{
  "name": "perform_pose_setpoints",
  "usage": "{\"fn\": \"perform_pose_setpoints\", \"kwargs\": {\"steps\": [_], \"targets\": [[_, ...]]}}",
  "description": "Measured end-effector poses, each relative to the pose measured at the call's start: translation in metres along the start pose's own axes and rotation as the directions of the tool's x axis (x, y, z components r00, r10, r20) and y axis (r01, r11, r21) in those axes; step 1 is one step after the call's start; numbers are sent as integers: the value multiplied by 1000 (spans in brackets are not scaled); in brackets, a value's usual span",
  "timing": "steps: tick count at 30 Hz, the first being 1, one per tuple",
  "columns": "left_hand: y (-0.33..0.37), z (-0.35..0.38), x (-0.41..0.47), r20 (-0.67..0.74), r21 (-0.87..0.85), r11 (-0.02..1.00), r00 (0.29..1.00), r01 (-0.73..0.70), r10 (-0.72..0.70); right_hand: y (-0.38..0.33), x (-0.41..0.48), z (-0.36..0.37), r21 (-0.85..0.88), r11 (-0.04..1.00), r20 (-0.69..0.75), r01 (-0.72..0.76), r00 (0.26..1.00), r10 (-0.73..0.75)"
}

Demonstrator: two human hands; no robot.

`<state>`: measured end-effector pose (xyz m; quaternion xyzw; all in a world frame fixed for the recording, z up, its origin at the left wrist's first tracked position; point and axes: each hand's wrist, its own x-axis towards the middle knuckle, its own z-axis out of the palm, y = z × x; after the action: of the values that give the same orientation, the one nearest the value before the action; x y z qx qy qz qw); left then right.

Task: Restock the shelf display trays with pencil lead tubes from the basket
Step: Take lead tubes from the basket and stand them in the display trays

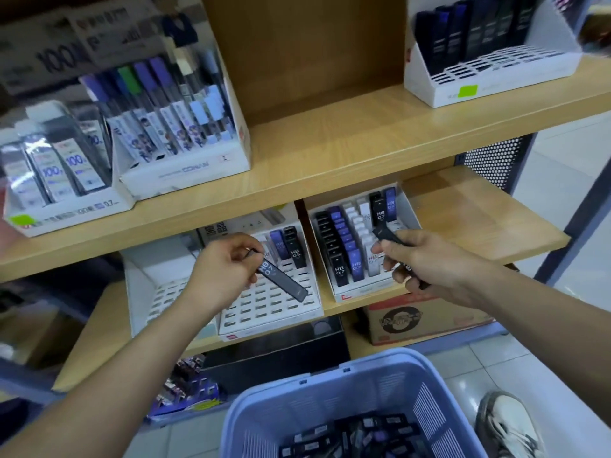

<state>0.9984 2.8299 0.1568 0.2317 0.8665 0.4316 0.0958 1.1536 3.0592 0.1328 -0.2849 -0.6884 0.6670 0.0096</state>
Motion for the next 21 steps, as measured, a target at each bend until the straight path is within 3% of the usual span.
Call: {"fn": "perform_pose_setpoints", "kwargs": {"steps": [4,7,13,15,17,21], "targets": [[8,11,-4,-18,-194,980,999,-39,36,7,4,-10,-27,999,-99,-34,995,31],[22,25,-4,-20,-325,943,997,-74,71,6,8,-16,78,993,-165,-91,981,103],[55,75,22,5,-340,929,987,-149,160,9,14,-27,220,975,-251,-34,964,90],[64,96,38,-12,-245,946,977,-211,215,10,13,-34,211,977,-272,-4,960,63],[73,115,53,3,-16,962,962,-273,273,11,11,-42,184,983,-308,26,951,32],[80,141,78,109,299,913,961,-277,256,12,9,-56,184,982,-346,39,938,28]]}}
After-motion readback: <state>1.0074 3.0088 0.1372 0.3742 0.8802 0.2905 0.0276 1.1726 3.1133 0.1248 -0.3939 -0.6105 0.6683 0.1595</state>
